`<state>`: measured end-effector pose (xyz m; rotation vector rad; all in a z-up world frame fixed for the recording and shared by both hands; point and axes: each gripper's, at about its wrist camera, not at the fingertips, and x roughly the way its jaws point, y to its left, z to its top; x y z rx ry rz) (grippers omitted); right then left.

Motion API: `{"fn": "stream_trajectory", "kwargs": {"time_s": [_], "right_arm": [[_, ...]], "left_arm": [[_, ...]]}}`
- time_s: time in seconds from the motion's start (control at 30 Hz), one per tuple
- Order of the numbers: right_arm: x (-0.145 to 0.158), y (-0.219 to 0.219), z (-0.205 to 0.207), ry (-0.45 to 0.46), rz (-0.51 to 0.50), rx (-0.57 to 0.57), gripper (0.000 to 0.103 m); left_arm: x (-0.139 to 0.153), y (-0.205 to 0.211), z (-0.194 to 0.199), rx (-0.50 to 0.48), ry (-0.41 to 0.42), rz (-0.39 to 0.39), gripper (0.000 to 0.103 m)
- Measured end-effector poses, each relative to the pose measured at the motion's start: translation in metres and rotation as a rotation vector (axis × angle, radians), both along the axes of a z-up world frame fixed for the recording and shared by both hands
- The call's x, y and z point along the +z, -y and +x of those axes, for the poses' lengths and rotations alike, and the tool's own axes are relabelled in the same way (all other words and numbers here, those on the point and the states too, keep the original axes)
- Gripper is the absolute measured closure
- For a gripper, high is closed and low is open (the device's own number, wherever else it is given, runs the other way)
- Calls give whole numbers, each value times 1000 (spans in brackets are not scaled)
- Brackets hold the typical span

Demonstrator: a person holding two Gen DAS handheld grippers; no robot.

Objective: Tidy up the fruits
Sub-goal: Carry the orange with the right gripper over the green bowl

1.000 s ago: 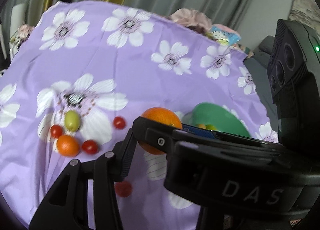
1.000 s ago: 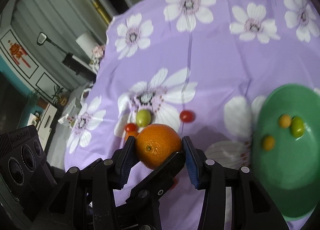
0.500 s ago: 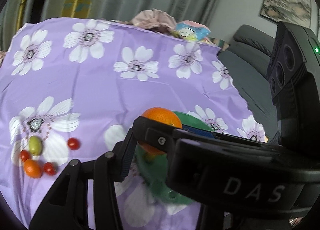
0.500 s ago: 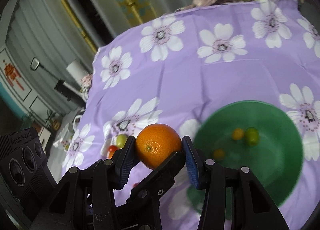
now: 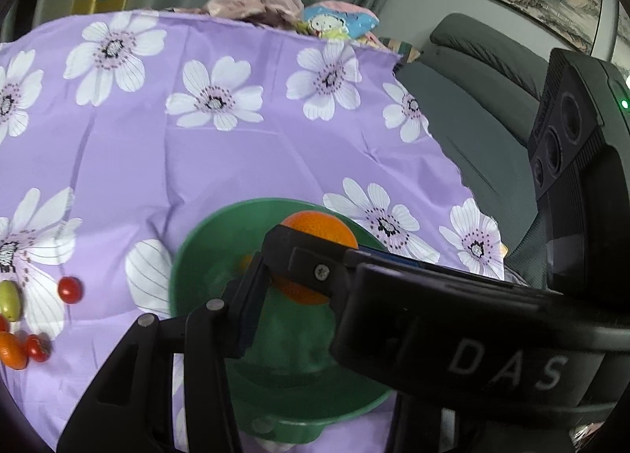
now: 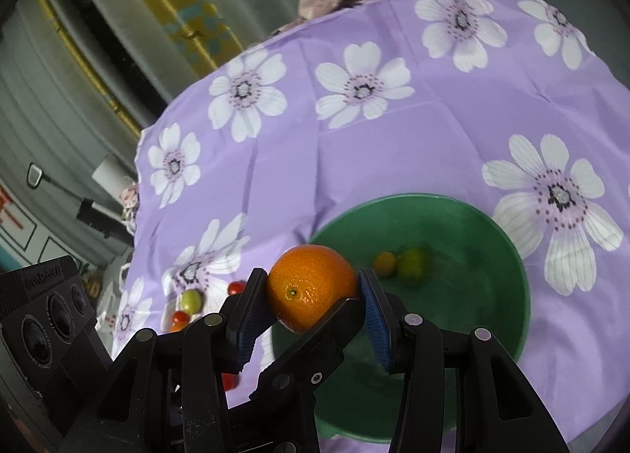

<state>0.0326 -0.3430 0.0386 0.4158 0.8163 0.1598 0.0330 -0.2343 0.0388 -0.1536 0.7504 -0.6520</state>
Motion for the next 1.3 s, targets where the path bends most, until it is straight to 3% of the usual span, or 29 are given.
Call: {"fn": "stream_trajectory", "kwargs": {"time_s": [0.63, 1.3], "right_arm": [[-40, 23, 21, -176, 45, -24, 54], [-54, 23, 31, -246, 50, -11, 54]], "left_arm": [[-36, 23, 24, -39, -171, 58, 58], [-48, 23, 32, -53, -233, 111, 58]]}}
